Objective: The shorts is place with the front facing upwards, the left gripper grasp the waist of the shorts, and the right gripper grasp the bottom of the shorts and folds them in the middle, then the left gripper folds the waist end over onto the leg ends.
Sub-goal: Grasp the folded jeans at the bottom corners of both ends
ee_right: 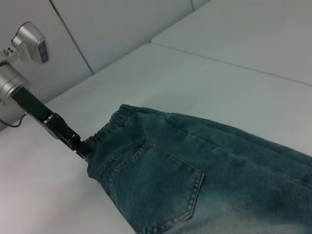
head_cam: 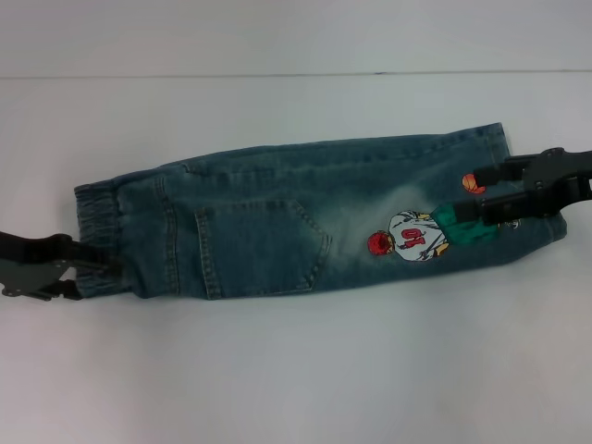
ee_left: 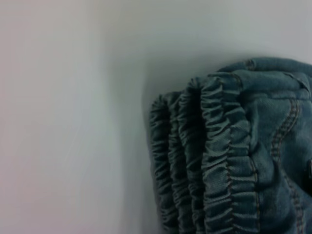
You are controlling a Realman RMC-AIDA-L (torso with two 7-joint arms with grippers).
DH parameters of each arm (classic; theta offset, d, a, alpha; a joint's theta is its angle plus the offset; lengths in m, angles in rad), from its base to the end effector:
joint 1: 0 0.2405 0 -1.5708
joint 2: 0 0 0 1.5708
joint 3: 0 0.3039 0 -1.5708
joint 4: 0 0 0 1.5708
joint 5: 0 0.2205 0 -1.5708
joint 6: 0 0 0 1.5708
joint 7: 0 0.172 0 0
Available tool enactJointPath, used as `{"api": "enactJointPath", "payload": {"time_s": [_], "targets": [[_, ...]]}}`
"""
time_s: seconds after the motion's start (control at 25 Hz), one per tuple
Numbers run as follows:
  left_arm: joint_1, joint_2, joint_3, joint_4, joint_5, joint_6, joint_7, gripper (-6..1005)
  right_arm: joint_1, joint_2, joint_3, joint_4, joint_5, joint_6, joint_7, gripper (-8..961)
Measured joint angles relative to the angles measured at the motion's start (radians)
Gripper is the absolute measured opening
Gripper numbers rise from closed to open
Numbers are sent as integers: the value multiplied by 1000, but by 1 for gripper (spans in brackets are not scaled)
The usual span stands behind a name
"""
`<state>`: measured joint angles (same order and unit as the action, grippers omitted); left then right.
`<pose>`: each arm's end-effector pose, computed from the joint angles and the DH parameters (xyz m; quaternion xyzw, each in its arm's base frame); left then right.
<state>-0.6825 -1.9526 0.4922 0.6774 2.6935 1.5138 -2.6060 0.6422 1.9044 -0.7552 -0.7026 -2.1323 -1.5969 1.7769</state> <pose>-0.3654 0.3959 0.0111 -0.6840 -0.7159 -0.0227 0.1386 0.2945 0.4123 0.0213 -0.9371 0.3074 0.1309 0.1013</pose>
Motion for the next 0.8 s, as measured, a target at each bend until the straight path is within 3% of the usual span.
{"api": "enactJointPath", "payload": {"time_s": [0.4,0.8], "targets": [[-8,-14,26,2,-16,-31,40,497,-1,9,-4,1,0,3,-1,933],[-10,-14,24,-7,-35,-31,72,224,-8,8,5,0,0,7,-1,922]]}}
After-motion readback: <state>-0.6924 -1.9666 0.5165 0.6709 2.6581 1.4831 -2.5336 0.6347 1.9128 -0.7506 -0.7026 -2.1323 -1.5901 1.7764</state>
